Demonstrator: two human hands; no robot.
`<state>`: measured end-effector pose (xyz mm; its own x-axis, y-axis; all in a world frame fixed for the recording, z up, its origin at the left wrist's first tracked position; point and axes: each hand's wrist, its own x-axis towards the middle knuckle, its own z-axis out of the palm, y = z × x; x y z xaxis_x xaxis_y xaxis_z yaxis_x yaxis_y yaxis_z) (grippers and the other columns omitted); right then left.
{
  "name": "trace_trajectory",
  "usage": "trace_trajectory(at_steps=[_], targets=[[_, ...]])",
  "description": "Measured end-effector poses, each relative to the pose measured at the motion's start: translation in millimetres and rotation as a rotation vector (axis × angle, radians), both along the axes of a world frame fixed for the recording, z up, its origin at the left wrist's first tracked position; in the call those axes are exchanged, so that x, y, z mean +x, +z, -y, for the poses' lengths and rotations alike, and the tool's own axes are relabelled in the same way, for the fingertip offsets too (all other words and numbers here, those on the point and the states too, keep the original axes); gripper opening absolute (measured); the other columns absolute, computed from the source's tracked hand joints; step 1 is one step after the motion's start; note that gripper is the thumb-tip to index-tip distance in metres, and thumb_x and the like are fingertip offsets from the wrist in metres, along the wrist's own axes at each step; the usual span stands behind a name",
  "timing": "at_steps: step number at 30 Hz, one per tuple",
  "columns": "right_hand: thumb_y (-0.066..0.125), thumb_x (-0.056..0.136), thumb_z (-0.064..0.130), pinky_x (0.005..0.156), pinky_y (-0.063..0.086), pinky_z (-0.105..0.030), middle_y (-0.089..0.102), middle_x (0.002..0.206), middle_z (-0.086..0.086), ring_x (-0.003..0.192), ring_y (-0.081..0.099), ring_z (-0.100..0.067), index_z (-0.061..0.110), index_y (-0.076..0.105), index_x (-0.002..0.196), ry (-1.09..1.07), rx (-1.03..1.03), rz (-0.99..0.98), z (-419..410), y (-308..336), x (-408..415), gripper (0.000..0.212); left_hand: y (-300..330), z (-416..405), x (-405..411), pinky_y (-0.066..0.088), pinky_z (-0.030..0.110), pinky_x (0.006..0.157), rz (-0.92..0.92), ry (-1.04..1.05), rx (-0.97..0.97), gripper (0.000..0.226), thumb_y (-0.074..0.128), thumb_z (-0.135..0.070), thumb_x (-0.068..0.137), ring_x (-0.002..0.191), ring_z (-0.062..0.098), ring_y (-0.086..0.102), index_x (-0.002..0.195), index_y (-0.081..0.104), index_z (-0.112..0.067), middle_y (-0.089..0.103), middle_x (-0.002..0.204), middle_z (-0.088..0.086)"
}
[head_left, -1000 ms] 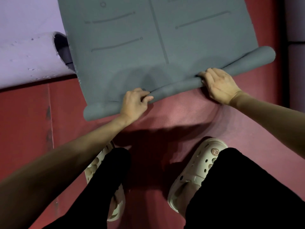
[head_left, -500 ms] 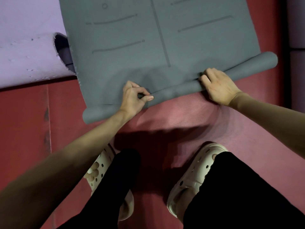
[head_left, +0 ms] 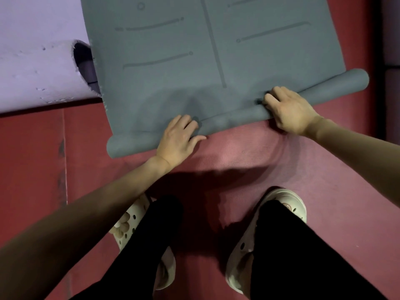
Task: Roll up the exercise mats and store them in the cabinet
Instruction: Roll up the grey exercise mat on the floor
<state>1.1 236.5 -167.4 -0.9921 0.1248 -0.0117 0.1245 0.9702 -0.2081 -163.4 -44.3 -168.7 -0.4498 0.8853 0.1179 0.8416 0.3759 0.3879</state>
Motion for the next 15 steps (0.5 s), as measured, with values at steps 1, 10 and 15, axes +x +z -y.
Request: trace_trajectory(at_steps=[1, 10, 15], targets=[[0.048, 0.086, 0.008, 0.069, 0.044, -0.045, 0.048, 0.092, -0.022, 0.078, 0.047, -0.037, 0.008, 0.046, 0.099, -0.017, 0.009, -0.023, 0, -1, 1, 0.014, 1, -1, -2, 0.041, 0.034, 0.078, 0.017, -0.001, 0.004, 0.036, 0.066, -0.038, 0.086, 0.08, 0.028, 0.051, 0.088, 0.063, -0.002, 0.058, 0.086, 0.012], [0.035, 0.094, 0.018, 0.072, 0.031, -0.044, 0.049, 0.093, -0.019, 0.083, 0.045, -0.035, 0.002, 0.054, 0.095, -0.131, 0.05, -0.072, 6, -3, 0, 0.025, 4, -17, -28, 0.047, 0.031, 0.066, 0.261, 0.008, 0.022, 0.032, 0.07, -0.037, 0.079, 0.067, 0.024, 0.058, 0.074, 0.063, -0.006, 0.061, 0.075, 0.007], [0.04, 0.1, 0.03, 0.07, 0.035, -0.045, 0.048, 0.091, -0.019, 0.079, 0.042, -0.033, -0.001, 0.055, 0.098, 0.074, 0.135, -0.08, -7, 2, 4, 0.035, 6, -30, -48, 0.04, 0.016, 0.057, 0.533, 0.091, -0.085, 0.021, 0.082, -0.024, 0.075, 0.052, -0.001, 0.051, 0.066, 0.065, -0.014, 0.057, 0.061, -0.009]])
